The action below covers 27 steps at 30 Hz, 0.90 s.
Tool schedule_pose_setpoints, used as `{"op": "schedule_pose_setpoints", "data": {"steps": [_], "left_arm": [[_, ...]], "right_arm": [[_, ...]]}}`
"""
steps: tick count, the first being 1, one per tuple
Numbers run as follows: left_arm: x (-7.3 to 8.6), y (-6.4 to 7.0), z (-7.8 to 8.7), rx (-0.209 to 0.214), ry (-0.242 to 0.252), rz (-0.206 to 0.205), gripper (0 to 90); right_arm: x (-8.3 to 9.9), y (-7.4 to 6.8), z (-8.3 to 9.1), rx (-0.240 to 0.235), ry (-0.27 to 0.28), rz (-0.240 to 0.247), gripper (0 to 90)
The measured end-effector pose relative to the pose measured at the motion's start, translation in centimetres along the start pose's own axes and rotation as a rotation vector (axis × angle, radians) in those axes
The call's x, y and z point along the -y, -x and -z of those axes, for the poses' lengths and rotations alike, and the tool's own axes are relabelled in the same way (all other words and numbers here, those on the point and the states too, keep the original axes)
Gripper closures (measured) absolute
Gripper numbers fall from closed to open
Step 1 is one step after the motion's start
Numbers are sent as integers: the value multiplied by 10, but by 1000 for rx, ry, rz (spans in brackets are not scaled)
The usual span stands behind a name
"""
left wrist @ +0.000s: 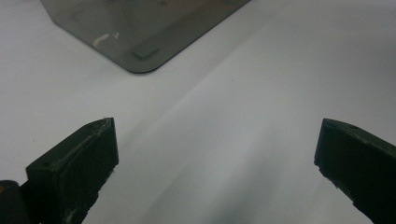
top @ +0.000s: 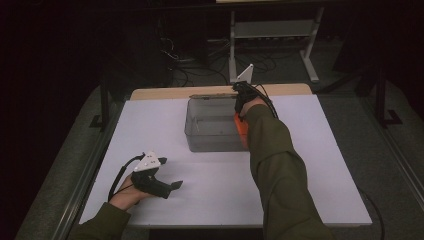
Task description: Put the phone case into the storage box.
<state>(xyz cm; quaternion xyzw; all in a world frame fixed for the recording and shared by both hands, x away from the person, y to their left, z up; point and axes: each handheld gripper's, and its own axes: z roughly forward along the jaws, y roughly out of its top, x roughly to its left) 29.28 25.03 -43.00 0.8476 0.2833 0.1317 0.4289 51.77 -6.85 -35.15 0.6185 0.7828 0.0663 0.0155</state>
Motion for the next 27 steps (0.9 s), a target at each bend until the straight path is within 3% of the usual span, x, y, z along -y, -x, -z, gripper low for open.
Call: {"op": "schedule_pose_setpoints", "data": {"steps": [18, 27], "left_arm": [[0, 0, 1, -3, 3, -1, 0], [0, -1, 0, -6, 0, 0, 0]], "right_arm": [[2, 3, 18, 8, 37, 19, 692], [8, 4, 28, -6, 75, 69, 593]]}}
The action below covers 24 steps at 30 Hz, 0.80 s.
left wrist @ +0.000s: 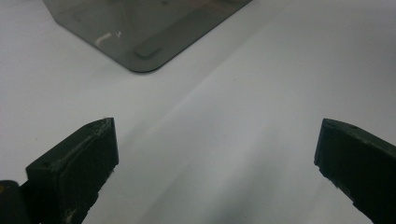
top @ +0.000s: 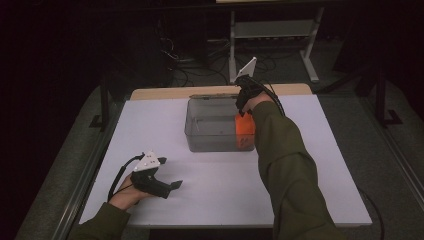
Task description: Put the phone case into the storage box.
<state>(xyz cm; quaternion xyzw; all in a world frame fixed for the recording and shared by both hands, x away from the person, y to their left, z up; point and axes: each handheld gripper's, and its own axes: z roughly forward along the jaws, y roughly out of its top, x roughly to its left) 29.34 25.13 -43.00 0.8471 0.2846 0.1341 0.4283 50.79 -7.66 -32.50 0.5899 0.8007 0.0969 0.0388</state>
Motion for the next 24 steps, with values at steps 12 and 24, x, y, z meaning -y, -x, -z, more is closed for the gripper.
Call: {"op": "schedule_pose_setpoints", "data": {"steps": [12, 24], "left_arm": [[1, -1, -1, -2, -8, 0, 0], [3, -3, -1, -6, -5, 20, 0]], "right_arm": [[12, 7, 14, -25, 86, 86, 364], [25, 17, 8, -86, 168, 157, 178]]}}
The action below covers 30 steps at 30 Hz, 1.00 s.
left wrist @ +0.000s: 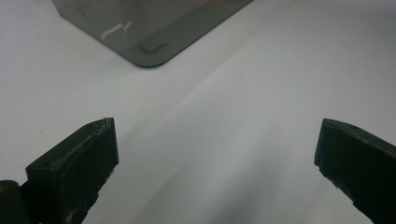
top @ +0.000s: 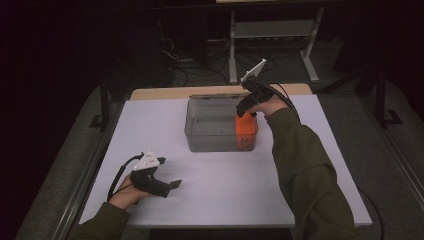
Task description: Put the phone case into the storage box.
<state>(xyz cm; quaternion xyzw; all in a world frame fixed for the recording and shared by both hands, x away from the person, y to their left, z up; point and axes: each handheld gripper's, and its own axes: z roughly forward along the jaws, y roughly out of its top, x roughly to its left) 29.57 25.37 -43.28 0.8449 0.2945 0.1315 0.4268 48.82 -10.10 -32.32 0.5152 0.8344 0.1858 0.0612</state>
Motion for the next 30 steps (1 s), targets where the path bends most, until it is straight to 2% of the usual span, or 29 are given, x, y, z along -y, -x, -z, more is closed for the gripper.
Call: {"op": "schedule_pose_setpoints", "data": {"steps": [2, 5, 6, 11, 17, 20, 23, 30], "left_arm": [[0, 0, 0, 0, -1, -2, 0], [1, -1, -1, 1, -2, 1, 0], [1, -1, -1, 0, -2, 3, 0], [1, -1, -1, 6, -6, 3, 0], [2, -1, -3, 16, -10, 14, 0], [2, -1, -3, 16, -10, 17, 0], [1, -1, -3, 17, -9, 18, 0], [2, -1, -4, 18, -11, 20, 0]], "right_arm": [[3, 0, -1, 5, 13, 21, 140], [7, 1, 0, -9, 49, 36, 126], [9, 2, 0, 2, 70, 48, 123], [18, 4, -1, -10, 137, 107, 6], [29, 5, 0, -27, 206, 159, 0], [33, 5, 1, -38, 238, 166, 0], [39, 6, 2, -56, 261, 178, 0], [51, 4, 5, -65, 288, 195, 0]]}}
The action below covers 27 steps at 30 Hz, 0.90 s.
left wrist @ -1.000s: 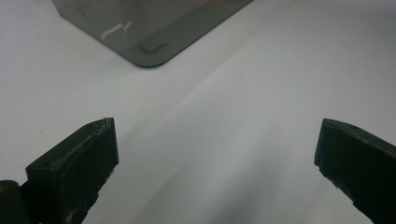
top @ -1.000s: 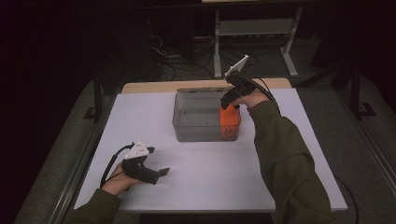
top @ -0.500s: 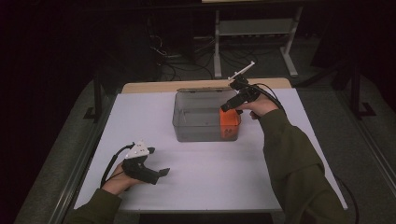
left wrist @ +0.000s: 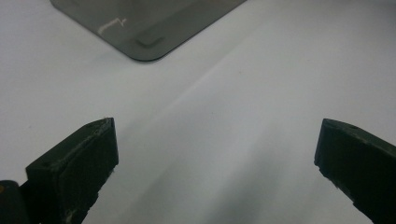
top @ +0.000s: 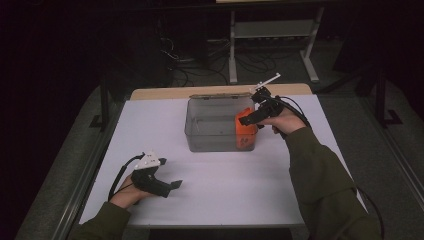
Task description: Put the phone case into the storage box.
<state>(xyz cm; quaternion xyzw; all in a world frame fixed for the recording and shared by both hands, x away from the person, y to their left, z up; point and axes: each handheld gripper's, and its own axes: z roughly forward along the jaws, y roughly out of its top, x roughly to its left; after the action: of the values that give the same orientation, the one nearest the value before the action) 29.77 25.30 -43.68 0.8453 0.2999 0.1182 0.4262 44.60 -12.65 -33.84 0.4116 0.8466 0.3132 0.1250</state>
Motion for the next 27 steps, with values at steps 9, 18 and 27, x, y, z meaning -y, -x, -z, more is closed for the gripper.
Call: {"op": "schedule_pose_setpoints", "data": {"steps": [9, 18, 27], "left_arm": [[0, -1, 0, 2, 1, 5, 0], [0, -1, 1, 1, 2, 2, 0], [-1, -1, 1, -2, 2, 0, 0]], "right_arm": [[14, -3, -1, -19, 19, 12, 0], [28, -5, 3, -55, 50, 17, 0], [42, -9, 6, -66, 82, 28, 0]]}}
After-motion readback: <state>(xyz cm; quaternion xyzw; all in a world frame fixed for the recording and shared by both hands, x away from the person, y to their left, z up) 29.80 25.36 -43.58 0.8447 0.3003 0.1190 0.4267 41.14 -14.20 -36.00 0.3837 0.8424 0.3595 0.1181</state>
